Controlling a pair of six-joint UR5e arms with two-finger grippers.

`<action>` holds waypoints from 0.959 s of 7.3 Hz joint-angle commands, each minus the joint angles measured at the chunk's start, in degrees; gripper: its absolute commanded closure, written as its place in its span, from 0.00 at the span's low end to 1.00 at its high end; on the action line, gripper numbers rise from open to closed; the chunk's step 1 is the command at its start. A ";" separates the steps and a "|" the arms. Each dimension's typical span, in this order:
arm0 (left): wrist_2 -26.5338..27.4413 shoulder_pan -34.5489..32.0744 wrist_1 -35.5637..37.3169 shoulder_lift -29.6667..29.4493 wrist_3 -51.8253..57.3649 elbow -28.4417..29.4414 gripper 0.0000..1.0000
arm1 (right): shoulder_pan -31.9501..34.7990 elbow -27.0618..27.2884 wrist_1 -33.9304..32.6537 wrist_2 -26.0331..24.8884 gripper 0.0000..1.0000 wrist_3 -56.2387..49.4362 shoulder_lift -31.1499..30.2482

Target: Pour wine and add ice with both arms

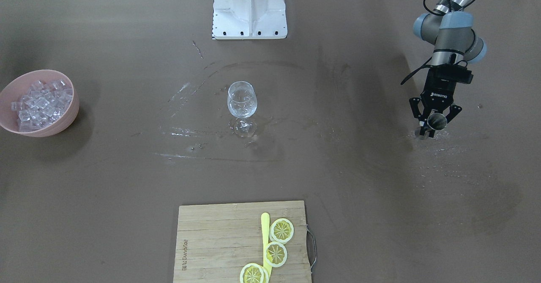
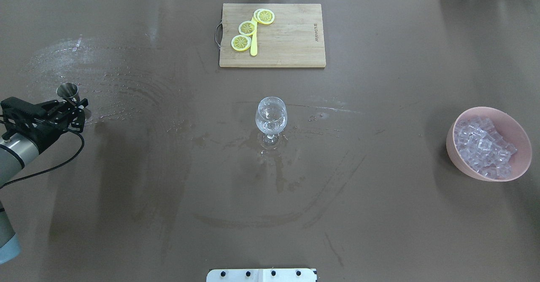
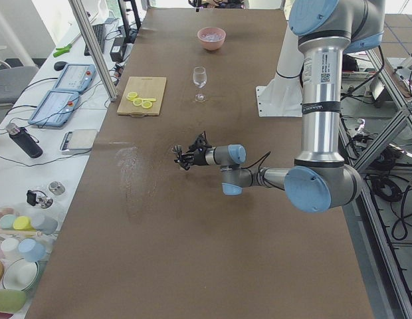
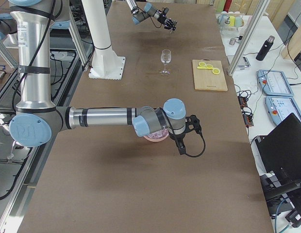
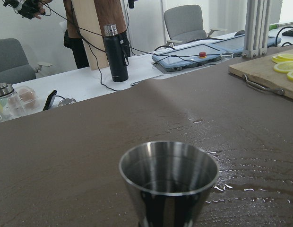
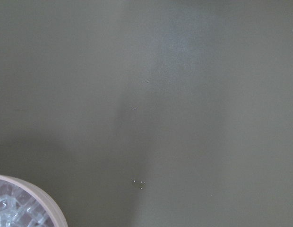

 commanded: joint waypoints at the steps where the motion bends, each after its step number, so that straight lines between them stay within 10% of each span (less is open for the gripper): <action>1: -1.64 0.00 -3.04 -1.55 -0.67 0.93 1.00 | 0.00 -0.10 0.02 0.00 0.00 0.06 0.00; 7: -2.88 0.08 -5.17 -2.08 -1.64 3.75 1.00 | 0.00 -0.10 0.02 0.00 0.00 -0.03 0.00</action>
